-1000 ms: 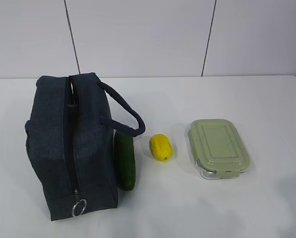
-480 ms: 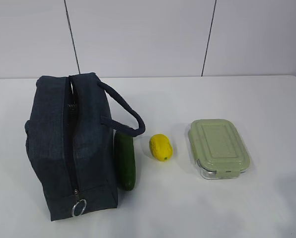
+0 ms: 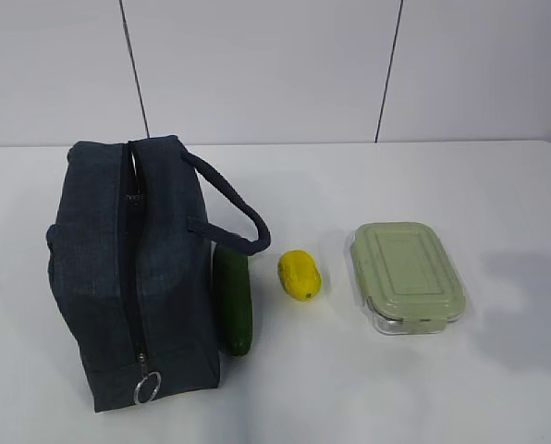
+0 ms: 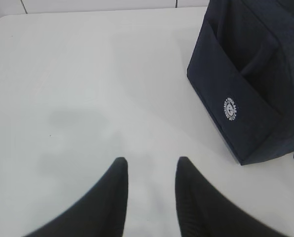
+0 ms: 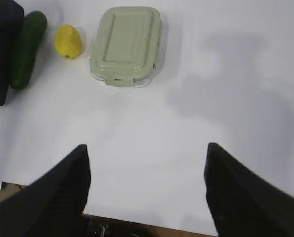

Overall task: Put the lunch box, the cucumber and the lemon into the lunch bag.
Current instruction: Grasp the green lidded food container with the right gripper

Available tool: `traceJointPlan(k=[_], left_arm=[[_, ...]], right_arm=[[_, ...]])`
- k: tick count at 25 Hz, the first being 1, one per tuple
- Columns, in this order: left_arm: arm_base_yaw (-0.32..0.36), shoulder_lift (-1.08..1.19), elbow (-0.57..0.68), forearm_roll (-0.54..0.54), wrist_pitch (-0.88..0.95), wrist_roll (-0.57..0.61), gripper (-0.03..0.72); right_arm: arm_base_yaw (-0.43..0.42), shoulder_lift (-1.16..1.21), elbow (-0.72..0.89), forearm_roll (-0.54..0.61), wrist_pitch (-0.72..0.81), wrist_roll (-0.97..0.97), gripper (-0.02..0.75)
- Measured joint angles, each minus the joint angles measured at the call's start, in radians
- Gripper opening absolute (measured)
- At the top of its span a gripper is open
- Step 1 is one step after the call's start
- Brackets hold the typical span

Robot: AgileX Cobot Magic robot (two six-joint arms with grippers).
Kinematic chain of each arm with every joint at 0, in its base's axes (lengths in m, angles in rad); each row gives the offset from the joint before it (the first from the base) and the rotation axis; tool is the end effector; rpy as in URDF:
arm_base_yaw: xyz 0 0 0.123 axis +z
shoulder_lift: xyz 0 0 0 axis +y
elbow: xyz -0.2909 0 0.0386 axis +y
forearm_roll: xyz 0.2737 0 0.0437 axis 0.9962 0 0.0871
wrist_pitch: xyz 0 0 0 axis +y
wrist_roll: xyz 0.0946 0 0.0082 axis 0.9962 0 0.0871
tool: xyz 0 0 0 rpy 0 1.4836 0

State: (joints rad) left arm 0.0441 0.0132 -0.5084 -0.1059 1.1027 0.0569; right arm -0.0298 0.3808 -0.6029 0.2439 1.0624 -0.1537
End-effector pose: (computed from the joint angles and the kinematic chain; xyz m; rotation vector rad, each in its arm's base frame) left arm 0.0122 -0.0084 0.2871 0.0207 2.0869 -0.0664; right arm 0.0707 0.0179 0.3072 -0.1119 2.2972 0.2131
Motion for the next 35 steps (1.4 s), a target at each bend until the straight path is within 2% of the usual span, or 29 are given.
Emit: traceJointPlan(k=[4,12,16,19,23,26,30,35], left_arm=[[0.000,0.000,0.000,0.000,0.000,0.000,0.234],[0.000,0.000,0.000,0.000,0.000,0.000,0.234],[0.000,0.000,0.000,0.000,0.000,0.000,0.234],[0.000,0.000,0.000,0.000,0.000,0.000,0.234],[0.000,0.000,0.000,0.000,0.000,0.000,0.234],[0.000,0.000,0.000,0.000,0.000,0.000,0.234],[0.000,0.000,0.000,0.000,0.000,0.000,0.234],[0.000,0.000,0.000,0.000,0.000,0.000,0.234]], right_arm=[[0.000,0.199,-0.083,0.023,-0.013,-0.070,0.540],[0.000,0.497,-0.220,0.217,-0.027,-0.275,0.545],[-0.007,0.614,-0.257,0.253,-0.029,-0.345,0.546],[-0.054,0.694,-0.275,0.332,-0.031,-0.426,0.546],[-0.166,0.804,-0.283,0.543,0.004,-0.619,0.546],[-0.231,0.896,-0.284,0.644,0.041,-0.728,0.546],[-0.273,1.028,-0.284,0.703,0.078,-0.834,0.546],[-0.275,1.193,-0.296,0.748,0.107,-0.939,0.546]])
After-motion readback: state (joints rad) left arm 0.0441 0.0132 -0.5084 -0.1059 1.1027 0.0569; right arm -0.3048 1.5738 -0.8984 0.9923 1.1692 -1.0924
